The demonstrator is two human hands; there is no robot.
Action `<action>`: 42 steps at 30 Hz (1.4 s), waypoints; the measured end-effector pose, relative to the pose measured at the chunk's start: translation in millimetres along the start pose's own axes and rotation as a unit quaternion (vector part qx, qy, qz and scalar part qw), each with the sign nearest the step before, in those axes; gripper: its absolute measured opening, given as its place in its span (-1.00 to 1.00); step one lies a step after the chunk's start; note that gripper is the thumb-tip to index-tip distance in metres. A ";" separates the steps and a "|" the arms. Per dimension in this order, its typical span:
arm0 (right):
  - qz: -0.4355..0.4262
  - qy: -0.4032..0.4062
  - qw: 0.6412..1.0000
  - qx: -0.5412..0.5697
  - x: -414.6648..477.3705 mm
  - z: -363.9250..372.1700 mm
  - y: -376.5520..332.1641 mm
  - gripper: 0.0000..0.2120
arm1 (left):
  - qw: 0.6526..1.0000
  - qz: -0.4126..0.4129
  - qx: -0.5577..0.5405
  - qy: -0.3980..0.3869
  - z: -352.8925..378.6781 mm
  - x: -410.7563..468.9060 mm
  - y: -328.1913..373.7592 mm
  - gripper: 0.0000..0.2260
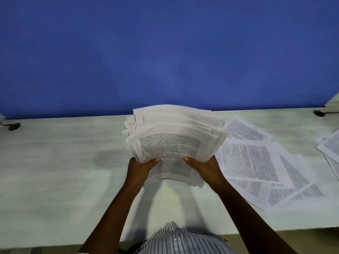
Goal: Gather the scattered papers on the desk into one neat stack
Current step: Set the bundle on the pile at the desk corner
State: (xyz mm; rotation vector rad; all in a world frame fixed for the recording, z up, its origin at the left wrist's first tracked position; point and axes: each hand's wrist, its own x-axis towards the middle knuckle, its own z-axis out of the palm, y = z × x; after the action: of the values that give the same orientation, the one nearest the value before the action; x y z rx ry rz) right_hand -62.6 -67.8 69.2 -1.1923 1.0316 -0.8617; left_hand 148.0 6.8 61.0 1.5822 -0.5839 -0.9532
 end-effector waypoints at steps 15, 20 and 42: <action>0.036 -0.012 0.999 -0.010 17.0 35.7 1.9 -0.71 | 0.998 0.002 0.051 -0.022 -40.3 4.7 10.4 -0.78; 0.100 -0.073 0.991 0.048 28.1 25.0 -21.9 -0.68 | 0.995 -0.015 -0.066 -0.067 -55.7 24.7 42.1 -0.81; 0.018 0.004 0.875 0.483 39.7 81.3 -55.3 -0.13 | 0.884 0.010 -0.406 -0.233 -72.1 53.6 151.8 -0.36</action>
State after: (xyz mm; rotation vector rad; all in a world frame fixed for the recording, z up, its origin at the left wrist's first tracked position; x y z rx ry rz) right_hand 27.0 -89.6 121.5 -0.3083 0.4798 -1.1490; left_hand 256.0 -30.8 195.2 0.5920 -0.4285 -1.3489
